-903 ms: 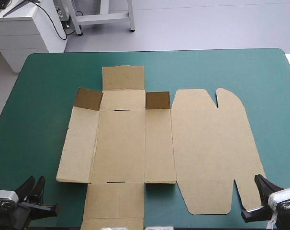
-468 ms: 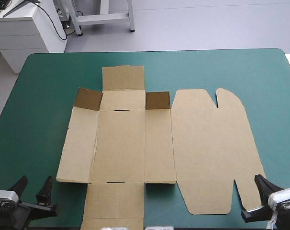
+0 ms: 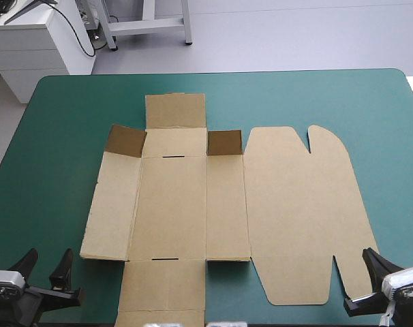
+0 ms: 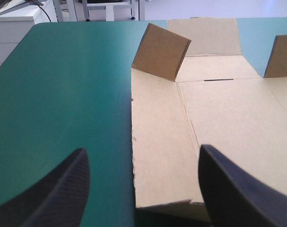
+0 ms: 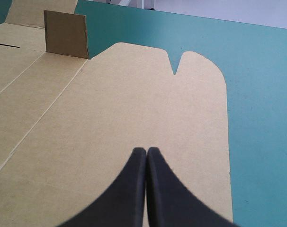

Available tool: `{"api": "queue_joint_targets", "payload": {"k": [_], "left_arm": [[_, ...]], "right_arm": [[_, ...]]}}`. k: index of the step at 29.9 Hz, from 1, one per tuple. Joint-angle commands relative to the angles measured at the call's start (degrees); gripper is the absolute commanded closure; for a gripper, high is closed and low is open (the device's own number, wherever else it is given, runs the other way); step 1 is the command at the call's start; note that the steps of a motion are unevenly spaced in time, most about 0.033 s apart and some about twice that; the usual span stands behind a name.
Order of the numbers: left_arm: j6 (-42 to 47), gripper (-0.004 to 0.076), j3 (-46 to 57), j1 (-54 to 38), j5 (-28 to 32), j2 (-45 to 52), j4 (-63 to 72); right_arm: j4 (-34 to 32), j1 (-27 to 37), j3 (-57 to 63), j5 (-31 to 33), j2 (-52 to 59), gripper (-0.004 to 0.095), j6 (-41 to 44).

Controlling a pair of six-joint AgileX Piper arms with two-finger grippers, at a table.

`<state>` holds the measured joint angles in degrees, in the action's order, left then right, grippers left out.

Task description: Fold the box

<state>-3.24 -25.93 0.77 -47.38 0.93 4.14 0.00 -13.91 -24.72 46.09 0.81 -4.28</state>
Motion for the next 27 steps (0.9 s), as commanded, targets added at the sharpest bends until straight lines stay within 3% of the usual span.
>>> {"api": "queue_joint_targets", "payload": {"k": [1, 17, 27], "left_arm": [[0.03, 0.0286, -2.03, 0.08, 5.42, -2.78, 0.24], [0.21, 0.0318, -16.54, 0.08, 3.77, -31.95, -1.97], [0.32, 0.0318, -24.87, 0.08, -1.99, -51.52, -2.92]], "right_arm": [[-0.85, 0.36, -1.30, -4.58, 1.65, 0.0926, -0.29], [-0.85, 0.36, -1.30, -4.58, 1.65, 0.0926, -0.29], [-0.85, 0.36, -1.30, -4.58, 1.65, 0.0926, -0.29]]}}
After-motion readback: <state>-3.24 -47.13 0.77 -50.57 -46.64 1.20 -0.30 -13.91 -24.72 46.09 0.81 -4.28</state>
